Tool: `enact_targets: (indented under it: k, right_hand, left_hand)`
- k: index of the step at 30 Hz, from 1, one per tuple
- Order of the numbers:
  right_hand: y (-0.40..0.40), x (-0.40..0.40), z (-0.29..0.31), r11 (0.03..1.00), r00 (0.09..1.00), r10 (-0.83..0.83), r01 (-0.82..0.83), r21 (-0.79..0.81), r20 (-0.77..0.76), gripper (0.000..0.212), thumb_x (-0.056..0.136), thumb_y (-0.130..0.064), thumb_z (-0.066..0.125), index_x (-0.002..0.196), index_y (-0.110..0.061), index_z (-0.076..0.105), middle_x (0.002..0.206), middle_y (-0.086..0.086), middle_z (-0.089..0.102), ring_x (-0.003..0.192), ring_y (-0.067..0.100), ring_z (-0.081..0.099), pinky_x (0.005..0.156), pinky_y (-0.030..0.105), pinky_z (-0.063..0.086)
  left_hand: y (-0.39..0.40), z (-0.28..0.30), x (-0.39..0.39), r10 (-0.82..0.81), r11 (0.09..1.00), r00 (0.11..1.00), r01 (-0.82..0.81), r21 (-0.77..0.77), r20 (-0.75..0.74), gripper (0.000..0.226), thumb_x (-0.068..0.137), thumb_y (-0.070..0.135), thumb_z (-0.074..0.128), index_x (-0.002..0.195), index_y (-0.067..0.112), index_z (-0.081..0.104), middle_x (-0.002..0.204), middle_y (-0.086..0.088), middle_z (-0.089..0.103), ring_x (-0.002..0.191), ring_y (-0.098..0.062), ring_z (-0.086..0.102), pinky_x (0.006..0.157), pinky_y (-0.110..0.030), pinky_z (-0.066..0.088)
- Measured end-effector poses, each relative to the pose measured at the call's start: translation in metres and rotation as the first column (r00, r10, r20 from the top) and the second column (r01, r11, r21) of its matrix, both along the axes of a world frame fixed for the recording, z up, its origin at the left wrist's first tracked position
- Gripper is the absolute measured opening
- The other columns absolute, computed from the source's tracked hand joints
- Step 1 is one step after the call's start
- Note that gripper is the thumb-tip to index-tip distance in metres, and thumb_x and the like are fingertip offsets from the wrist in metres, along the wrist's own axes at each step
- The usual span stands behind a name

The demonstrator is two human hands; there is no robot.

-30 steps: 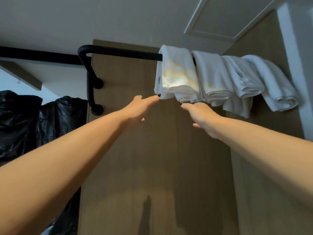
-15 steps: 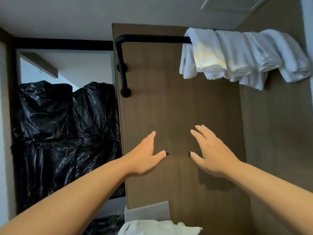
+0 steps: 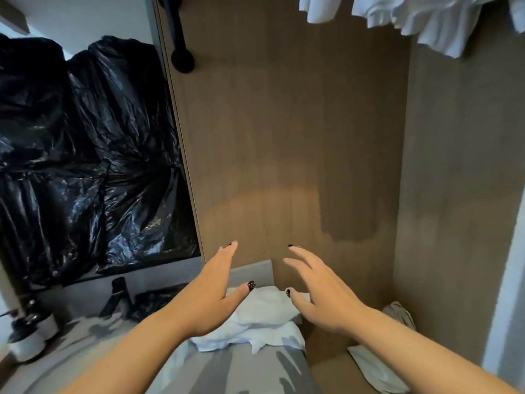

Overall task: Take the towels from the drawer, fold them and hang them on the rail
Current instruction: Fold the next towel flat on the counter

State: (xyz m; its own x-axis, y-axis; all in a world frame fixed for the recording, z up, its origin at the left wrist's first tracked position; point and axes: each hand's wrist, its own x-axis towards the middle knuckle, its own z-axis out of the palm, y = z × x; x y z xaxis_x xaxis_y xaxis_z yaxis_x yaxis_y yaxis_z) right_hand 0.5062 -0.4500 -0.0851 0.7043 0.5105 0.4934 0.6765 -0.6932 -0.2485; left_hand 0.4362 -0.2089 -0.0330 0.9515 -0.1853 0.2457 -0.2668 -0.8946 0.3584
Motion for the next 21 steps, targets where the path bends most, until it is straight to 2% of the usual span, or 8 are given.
enact_targets:
  k: [4,10,14,16,19,21]
  right_hand:
    - [0.013,0.035,-0.025,0.998,0.998,0.037,-0.04,-0.058,-0.055,0.058,0.097,-0.04,0.047,0.15,-0.025,0.031,0.163,-0.011,0.006,0.149,0.008,0.007,0.115,0.022,0.013]
    - [0.022,0.104,-0.055,0.989,0.984,0.081,-0.099,-0.106,-0.157,0.051,0.097,-0.037,0.05,0.146,-0.026,0.037,0.163,-0.009,0.006,0.15,0.013,0.01,0.116,0.029,0.022]
    - [0.026,0.151,-0.078,0.976,0.961,0.108,-0.151,-0.158,-0.254,0.043,0.098,-0.035,0.05,0.14,-0.027,0.045,0.162,-0.01,0.005,0.149,0.013,0.011,0.114,0.028,0.026]
    - [0.033,0.171,-0.092,0.965,0.944,0.117,-0.181,-0.19,-0.307,0.043,0.098,-0.034,0.048,0.14,-0.027,0.043,0.162,-0.009,0.004,0.149,0.014,0.011,0.114,0.028,0.026]
    - [0.048,0.191,-0.112,0.942,0.916,0.121,-0.228,-0.247,-0.382,0.045,0.098,-0.031,0.048,0.142,-0.023,0.041,0.162,-0.005,0.006,0.148,0.019,0.017,0.114,0.03,0.029]
    - [0.06,0.197,-0.127,0.928,0.897,0.128,-0.259,-0.269,-0.424,0.048,0.097,-0.03,0.049,0.143,-0.021,0.038,0.161,-0.004,0.007,0.147,0.02,0.017,0.112,0.032,0.031]
  left_hand:
    - [0.009,-0.039,0.037,0.023,0.999,0.997,-0.026,-0.029,-0.07,0.082,0.099,0.057,0.04,0.156,0.031,-0.012,0.163,0.017,-0.011,0.15,-0.002,-0.005,0.115,-0.02,0.005]
    - [0.027,-0.092,0.102,0.094,0.992,0.985,-0.104,-0.066,-0.144,0.083,0.098,0.055,0.045,0.157,0.028,-0.006,0.165,0.012,-0.002,0.151,-0.006,0.004,0.116,-0.019,0.007]
    - [0.037,-0.138,0.131,0.187,0.949,0.955,-0.236,-0.208,-0.231,0.084,0.099,0.042,0.053,0.157,0.022,-0.004,0.165,0.01,-0.001,0.15,-0.007,0.006,0.115,-0.016,0.006]
    - [0.039,-0.167,0.138,0.23,0.915,0.931,-0.305,-0.263,-0.282,0.086,0.099,0.037,0.054,0.156,0.019,-0.008,0.164,0.009,-0.008,0.15,-0.007,0.002,0.116,-0.017,0.005]
    - [0.046,-0.203,0.145,0.293,0.896,0.906,-0.372,-0.242,-0.305,0.085,0.1,0.028,0.054,0.155,0.015,-0.01,0.163,0.006,-0.013,0.152,-0.012,-0.003,0.119,-0.022,0.002]
    - [0.054,-0.214,0.15,0.339,0.885,0.908,-0.397,-0.243,-0.248,0.078,0.099,0.02,0.055,0.156,0.012,0.002,0.163,0.002,-0.007,0.153,-0.017,-0.002,0.121,-0.025,0.003]
